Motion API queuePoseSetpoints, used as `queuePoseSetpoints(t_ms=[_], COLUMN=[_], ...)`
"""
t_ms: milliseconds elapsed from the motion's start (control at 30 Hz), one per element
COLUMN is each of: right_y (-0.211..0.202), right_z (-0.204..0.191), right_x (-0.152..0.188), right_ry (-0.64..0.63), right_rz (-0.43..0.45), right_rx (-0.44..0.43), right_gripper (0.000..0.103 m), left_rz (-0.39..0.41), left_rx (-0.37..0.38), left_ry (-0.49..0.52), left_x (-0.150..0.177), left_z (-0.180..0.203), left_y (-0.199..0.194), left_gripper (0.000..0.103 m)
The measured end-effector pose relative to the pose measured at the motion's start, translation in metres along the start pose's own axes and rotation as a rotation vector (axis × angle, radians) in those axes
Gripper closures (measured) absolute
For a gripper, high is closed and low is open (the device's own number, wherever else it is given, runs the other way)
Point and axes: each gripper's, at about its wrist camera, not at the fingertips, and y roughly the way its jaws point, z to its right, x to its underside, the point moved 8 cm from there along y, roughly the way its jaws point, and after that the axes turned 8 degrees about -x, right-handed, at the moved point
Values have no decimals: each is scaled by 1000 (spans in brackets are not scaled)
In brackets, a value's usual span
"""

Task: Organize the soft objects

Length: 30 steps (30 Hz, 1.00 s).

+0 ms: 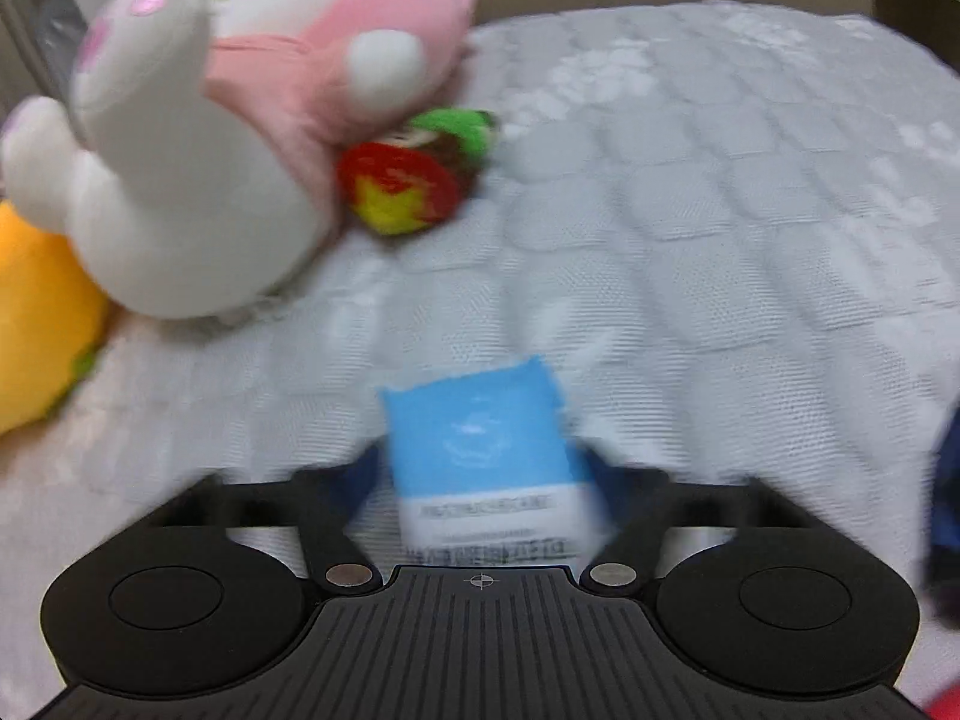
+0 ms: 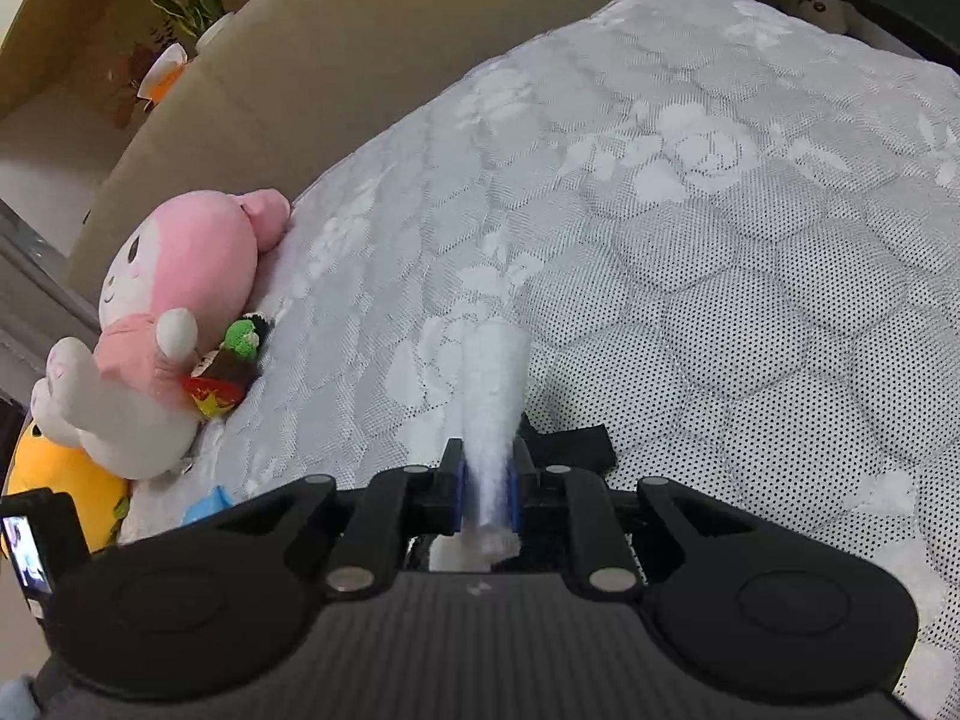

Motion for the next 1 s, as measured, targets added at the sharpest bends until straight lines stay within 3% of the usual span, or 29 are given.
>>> queuePoseSetpoints(t_ms=[67, 200, 233, 367, 433, 533, 600, 700, 833, 900, 1000], right_y=[-2, 0, 1, 2, 2, 1, 1, 1, 18, 36, 53], right_z=[2, 5, 5, 1, 1, -3, -14, -55, -113, -123, -113], right_x=[-1, -1, 0, 2, 4, 8, 12, 20, 49, 67, 87], right_ry=[16, 36, 33, 3, -11, -24, -40, -78, -165, -234, -344], right_rz=[6, -4, -7, -10, -10, -18, -37, -85, -227, -299, -333], right_rx=[-6, -5, -4, 4, 16, 4, -44, -198, -376, -359, -246], right_gripper=[86, 86, 86, 86, 86, 86, 86, 86, 86, 86, 86], left_rz=[12, -6, 4, 55, 43, -73, -125, -196, -267, -282, -234], left_rx=[112, 406, 443, 411, 354, 245, 292, 373, 502, 507, 380], left_ry=[15, 29, 54, 183, 200, 165, 124, 98, 77, 58, 86], left_x=[3, 15, 19, 30, 32, 50, 67, 90, 89, 85, 82], left_z=[14, 48, 55, 70, 64, 46, 42, 47, 58, 57, 46], left_y=[-11, -41, -49, -72, -77, -81, -81, -71, -58, -49, -36], left_gripper=[43, 42, 40, 11, 9, 8, 6, 6, 5, 5, 5])
